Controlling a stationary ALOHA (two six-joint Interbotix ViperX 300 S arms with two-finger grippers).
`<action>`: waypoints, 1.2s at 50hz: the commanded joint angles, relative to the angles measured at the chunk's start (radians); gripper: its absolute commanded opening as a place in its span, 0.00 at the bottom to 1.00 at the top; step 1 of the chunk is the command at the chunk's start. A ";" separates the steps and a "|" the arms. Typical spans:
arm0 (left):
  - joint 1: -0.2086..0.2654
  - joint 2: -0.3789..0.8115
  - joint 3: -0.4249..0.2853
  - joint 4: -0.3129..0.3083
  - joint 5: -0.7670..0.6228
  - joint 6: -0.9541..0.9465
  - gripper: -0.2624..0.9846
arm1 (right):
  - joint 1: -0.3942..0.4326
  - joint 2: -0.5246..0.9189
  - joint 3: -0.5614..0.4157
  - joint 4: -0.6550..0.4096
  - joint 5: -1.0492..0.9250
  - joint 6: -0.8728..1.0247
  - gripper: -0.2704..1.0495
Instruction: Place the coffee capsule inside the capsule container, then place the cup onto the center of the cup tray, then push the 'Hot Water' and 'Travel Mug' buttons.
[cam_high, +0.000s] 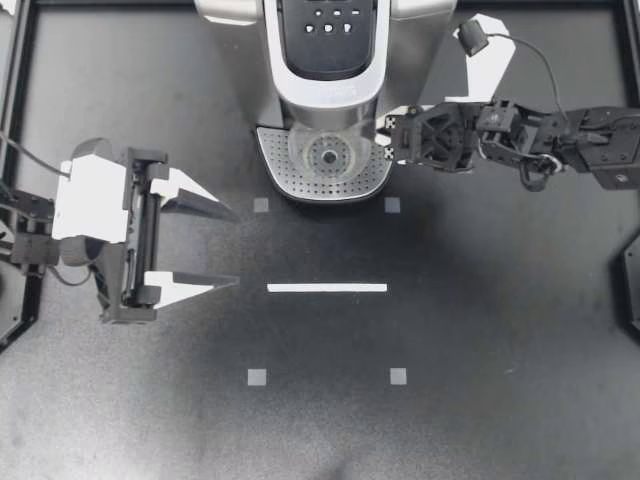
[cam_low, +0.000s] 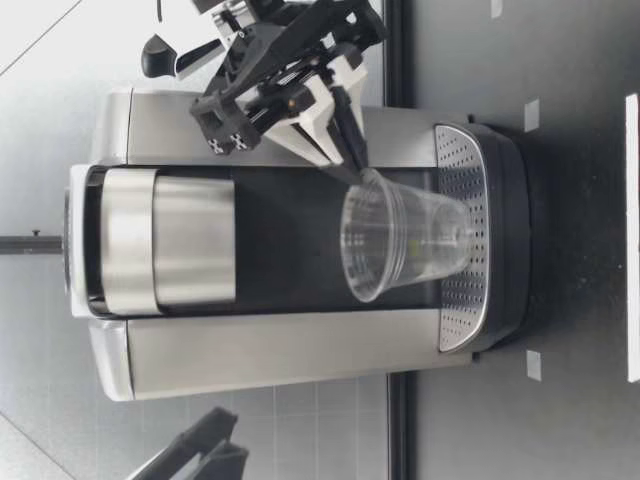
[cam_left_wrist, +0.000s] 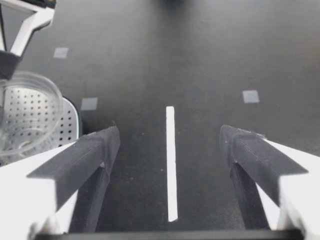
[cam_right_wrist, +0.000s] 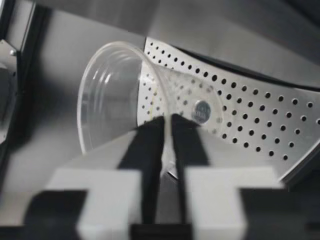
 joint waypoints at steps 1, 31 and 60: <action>0.003 -0.023 -0.009 -0.002 -0.006 -0.002 0.80 | 0.003 -0.011 -0.028 0.002 0.003 -0.003 0.52; 0.003 -0.052 -0.003 -0.011 -0.023 -0.002 0.80 | 0.003 -0.057 0.049 0.002 0.014 -0.003 0.64; 0.003 -0.052 -0.017 -0.026 -0.025 -0.002 0.80 | 0.003 -0.186 0.141 -0.018 -0.080 -0.008 0.64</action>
